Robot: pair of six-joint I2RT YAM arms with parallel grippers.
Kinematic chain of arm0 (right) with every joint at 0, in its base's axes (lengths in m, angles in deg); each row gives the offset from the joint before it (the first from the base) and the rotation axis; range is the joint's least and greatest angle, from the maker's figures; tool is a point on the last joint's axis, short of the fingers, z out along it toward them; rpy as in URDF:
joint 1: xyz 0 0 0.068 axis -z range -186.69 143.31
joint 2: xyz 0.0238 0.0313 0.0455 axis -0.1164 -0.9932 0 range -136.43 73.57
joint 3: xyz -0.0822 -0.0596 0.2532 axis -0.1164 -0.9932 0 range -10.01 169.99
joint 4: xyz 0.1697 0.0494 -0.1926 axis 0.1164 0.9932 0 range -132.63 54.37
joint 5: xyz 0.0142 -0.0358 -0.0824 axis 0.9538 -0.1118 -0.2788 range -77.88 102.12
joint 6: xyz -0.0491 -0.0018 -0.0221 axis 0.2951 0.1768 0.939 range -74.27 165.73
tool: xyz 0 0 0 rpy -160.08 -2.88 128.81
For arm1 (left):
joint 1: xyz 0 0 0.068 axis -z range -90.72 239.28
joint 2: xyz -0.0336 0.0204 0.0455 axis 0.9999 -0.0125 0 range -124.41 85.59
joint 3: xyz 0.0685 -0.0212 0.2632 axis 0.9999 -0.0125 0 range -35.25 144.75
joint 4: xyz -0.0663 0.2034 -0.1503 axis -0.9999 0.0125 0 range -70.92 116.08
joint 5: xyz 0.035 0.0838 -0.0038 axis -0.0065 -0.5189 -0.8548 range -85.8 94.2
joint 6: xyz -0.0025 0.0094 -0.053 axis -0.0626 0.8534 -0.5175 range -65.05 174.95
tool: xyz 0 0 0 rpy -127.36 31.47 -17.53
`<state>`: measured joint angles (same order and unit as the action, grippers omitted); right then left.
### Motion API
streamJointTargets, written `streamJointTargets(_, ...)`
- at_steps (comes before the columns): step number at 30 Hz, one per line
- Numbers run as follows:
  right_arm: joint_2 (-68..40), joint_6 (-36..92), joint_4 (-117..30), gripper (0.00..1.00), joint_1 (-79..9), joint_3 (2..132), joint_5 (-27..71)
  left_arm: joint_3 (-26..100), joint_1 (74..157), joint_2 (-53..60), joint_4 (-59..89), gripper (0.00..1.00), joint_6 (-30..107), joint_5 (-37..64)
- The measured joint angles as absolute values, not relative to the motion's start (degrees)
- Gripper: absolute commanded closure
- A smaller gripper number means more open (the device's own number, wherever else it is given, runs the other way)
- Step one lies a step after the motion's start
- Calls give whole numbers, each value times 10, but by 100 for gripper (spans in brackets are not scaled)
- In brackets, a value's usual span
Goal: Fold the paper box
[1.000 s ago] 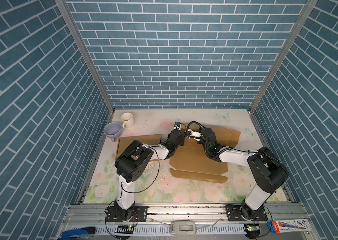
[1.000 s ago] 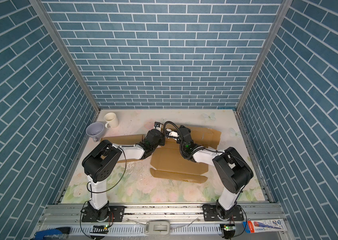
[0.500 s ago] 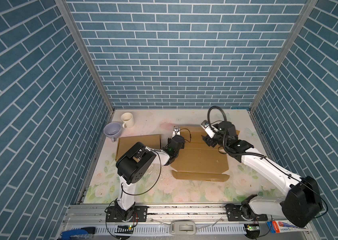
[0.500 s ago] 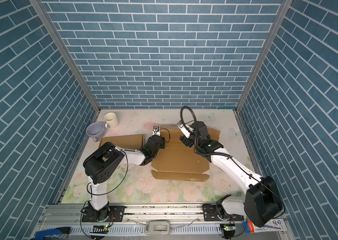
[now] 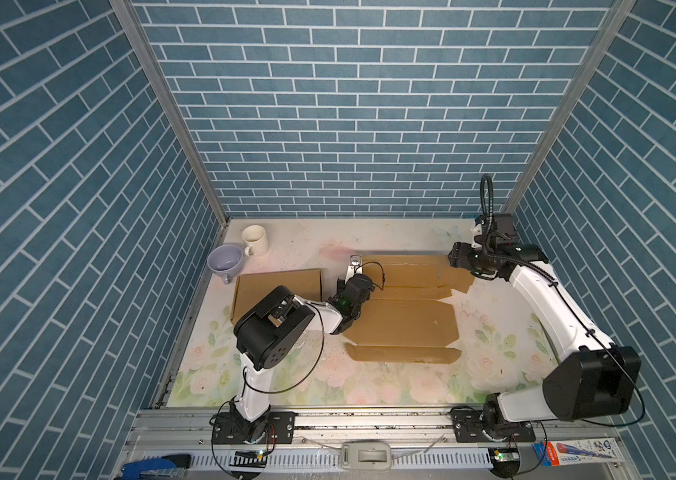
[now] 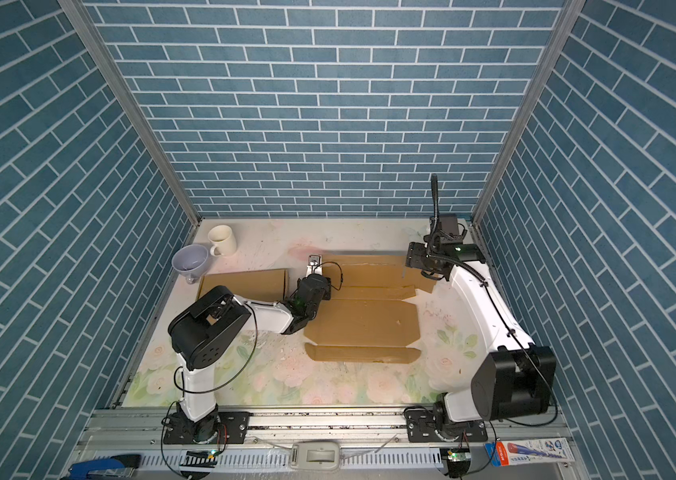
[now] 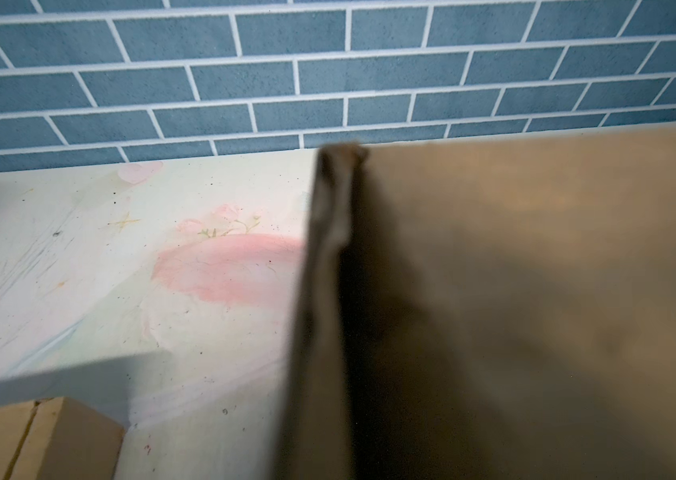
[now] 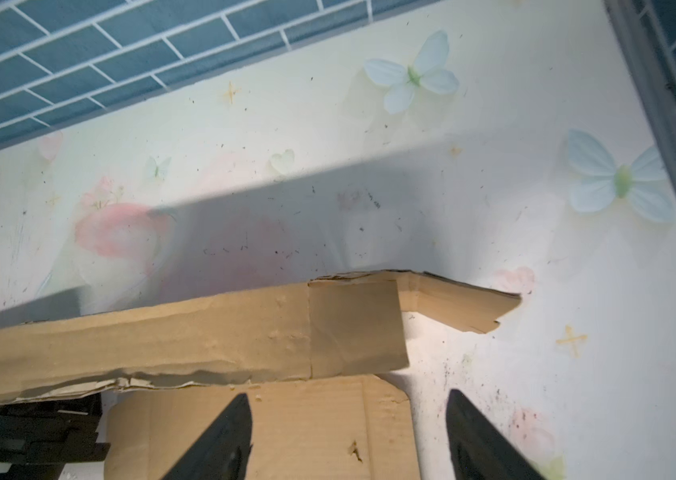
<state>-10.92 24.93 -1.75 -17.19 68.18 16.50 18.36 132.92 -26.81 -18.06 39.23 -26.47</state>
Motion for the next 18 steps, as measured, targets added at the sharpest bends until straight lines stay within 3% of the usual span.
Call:
streamJointTargets(12, -197, 235, 7, 28, -173, 745, 222, 184, 1335, -274, -188, 100, 409, -283)
streamJointTargets(18, -237, 217, 0, 39, -173, 745, 266, 184, 1339, -276, -192, 100, 416, -292)
